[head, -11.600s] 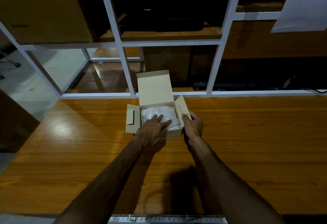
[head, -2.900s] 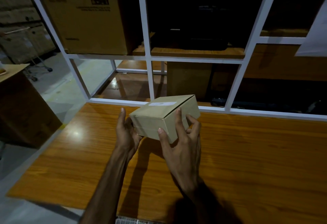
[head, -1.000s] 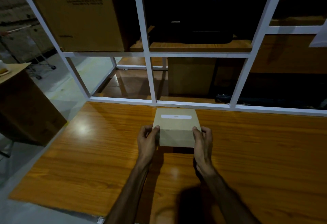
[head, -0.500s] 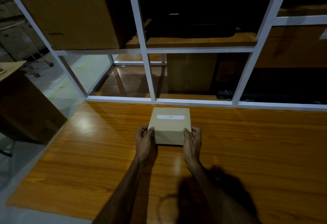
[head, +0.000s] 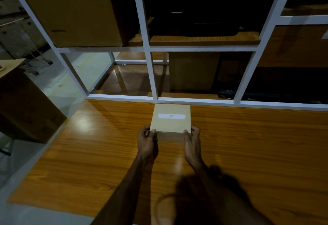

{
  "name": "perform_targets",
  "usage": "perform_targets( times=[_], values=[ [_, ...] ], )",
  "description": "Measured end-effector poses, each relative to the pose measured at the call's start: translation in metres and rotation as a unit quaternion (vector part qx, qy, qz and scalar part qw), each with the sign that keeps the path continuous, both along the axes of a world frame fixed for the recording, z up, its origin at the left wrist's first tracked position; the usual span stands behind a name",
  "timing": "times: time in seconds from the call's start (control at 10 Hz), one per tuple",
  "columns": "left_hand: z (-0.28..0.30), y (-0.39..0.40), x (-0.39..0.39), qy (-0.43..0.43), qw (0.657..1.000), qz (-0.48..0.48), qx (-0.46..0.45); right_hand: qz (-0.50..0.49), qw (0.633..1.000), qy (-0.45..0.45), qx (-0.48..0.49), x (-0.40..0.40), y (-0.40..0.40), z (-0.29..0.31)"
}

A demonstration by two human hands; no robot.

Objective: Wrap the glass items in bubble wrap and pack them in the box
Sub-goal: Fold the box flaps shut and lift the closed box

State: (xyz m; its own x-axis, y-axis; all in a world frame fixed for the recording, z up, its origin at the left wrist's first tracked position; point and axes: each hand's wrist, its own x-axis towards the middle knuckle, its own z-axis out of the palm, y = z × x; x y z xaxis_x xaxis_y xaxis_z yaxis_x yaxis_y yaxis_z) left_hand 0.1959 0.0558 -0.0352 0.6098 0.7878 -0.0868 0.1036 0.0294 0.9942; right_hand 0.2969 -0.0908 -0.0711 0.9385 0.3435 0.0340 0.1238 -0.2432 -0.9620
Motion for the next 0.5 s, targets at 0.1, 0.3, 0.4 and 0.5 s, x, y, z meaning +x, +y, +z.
perform_targets(
  times=[0.1,0.3,0.4,0.5],
  values=[
    [-0.001,0.002,-0.003,0.011,1.000,-0.008,0.004,0.013,0.999,0.013,-0.026,0.001,-0.005,0.002],
    [0.006,0.013,-0.010,0.082,0.995,-0.037,0.050,0.034,0.994,0.046,-0.093,-0.002,-0.013,0.035],
    [0.014,0.018,-0.016,0.115,0.989,-0.074,0.055,0.041,0.988,0.056,-0.135,-0.001,-0.020,0.044],
    [0.033,0.021,-0.018,0.127,0.984,-0.100,0.078,0.050,0.987,0.038,-0.148,-0.004,-0.028,0.070]
  ],
)
